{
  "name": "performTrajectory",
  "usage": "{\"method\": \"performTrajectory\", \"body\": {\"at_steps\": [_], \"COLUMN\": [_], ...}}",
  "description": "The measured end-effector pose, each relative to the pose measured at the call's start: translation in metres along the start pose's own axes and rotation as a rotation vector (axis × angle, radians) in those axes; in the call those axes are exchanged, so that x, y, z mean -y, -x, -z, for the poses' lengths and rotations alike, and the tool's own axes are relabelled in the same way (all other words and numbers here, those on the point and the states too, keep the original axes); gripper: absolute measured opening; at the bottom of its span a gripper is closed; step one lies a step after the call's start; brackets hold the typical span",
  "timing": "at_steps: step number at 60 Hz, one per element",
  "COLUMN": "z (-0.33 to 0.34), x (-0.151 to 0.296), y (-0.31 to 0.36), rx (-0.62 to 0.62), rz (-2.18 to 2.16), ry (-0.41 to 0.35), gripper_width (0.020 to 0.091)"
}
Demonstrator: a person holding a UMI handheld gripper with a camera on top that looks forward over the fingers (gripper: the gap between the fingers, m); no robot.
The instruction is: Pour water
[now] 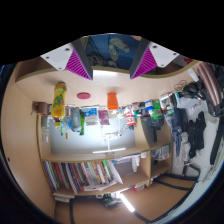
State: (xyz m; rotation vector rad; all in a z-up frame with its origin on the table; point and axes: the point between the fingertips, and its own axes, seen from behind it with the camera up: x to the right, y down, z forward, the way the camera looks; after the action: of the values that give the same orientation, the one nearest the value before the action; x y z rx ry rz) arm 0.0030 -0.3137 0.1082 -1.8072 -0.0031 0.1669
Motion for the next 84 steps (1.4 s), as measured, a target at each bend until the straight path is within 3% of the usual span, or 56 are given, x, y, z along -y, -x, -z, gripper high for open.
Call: {"method": "performTrajectory", "body": {"at_steps": [19,42,64,65,69,70,80,84], "z": [-0.029,-0.108,-0.193,-0.196,-0.204,-0.204,-0.2,-0.2], "x": [-0.008,0.033,0.042,0.043,0.039,0.039,0.039,0.04], "y": [-0.041,-0.204,-0.272,-0.277,-0.282,-0.283,-0.284,-0.283], "rx": [-0.08,-0.316,-0.382,-0.381,-0.393,-0.397,-0.405,-0.396], "rz": [0.043,0.107,0.054,0.054,0.048,0.041,-0.021,-0.031], "ry": [0.003,-0.095,-0.127,-0.128,-0.11,-0.109,-0.178,-0.18], "gripper_width": [0.0819,0.0819,0.0797,0.0789,0.0528,0.0504,0.0423,0.0341]}}
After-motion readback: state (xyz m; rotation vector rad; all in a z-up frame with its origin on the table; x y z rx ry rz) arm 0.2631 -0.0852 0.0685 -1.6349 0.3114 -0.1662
